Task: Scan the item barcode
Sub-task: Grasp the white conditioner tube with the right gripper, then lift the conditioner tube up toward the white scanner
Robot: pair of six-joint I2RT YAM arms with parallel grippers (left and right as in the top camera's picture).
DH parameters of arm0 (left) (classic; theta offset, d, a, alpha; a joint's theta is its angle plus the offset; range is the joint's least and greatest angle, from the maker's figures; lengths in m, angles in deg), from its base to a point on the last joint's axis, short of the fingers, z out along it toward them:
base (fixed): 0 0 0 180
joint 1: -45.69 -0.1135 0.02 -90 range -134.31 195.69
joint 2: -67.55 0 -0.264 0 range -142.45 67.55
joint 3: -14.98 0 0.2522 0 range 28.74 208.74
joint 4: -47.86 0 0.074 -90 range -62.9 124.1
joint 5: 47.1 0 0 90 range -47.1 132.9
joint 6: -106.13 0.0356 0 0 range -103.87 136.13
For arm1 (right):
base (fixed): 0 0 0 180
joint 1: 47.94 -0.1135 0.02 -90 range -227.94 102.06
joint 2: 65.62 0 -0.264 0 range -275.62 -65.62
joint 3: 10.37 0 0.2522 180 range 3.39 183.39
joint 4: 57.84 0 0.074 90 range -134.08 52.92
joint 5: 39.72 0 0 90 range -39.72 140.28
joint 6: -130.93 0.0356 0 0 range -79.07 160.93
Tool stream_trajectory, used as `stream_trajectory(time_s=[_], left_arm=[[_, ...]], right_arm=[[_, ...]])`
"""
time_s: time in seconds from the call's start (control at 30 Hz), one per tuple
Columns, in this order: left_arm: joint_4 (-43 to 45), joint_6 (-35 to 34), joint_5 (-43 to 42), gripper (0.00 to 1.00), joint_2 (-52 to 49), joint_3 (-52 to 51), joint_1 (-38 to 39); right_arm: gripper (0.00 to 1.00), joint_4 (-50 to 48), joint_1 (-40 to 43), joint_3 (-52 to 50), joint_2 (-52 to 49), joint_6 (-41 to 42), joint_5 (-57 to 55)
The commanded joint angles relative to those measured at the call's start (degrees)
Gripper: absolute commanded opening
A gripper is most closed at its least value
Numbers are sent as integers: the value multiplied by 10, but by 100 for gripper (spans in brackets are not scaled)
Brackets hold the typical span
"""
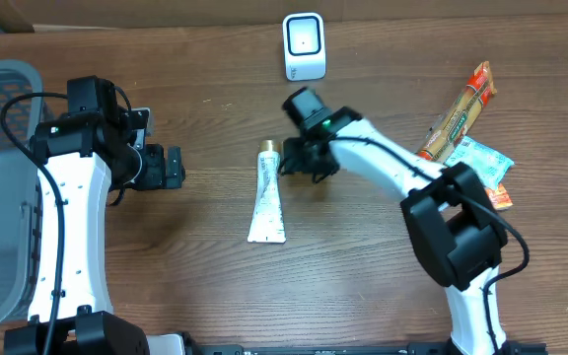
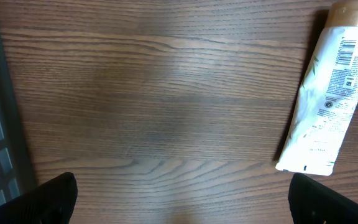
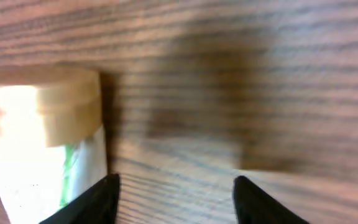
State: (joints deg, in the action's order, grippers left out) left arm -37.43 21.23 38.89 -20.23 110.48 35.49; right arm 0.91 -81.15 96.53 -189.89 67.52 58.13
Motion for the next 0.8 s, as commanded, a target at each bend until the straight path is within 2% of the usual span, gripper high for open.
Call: stream_trajectory(time_s=[0.0, 0.13, 0.27, 0.4, 0.5, 0.6, 0.77], left_arm=[[0, 11, 0, 100, -1, 0, 1], [0, 11, 0, 100, -1, 0, 1], [0, 11, 0, 100, -1, 0, 1], [0, 11, 0, 100, -1, 0, 1], [0, 11, 0, 100, -1, 0, 1], [0, 11, 0, 100, -1, 0, 1], [0, 11, 0, 100, -1, 0, 1]], right_arm=[[64, 2, 36, 1, 9, -80, 118], [68, 26, 68, 2, 9, -123, 260], [71, 67, 72, 2, 9, -132, 315], [72, 101, 37, 1, 9, -131, 307], [74, 110, 5, 0, 9, -96, 243], [76, 97, -23, -9, 9, -43, 174], [75, 40, -58, -43, 9, -7, 160]])
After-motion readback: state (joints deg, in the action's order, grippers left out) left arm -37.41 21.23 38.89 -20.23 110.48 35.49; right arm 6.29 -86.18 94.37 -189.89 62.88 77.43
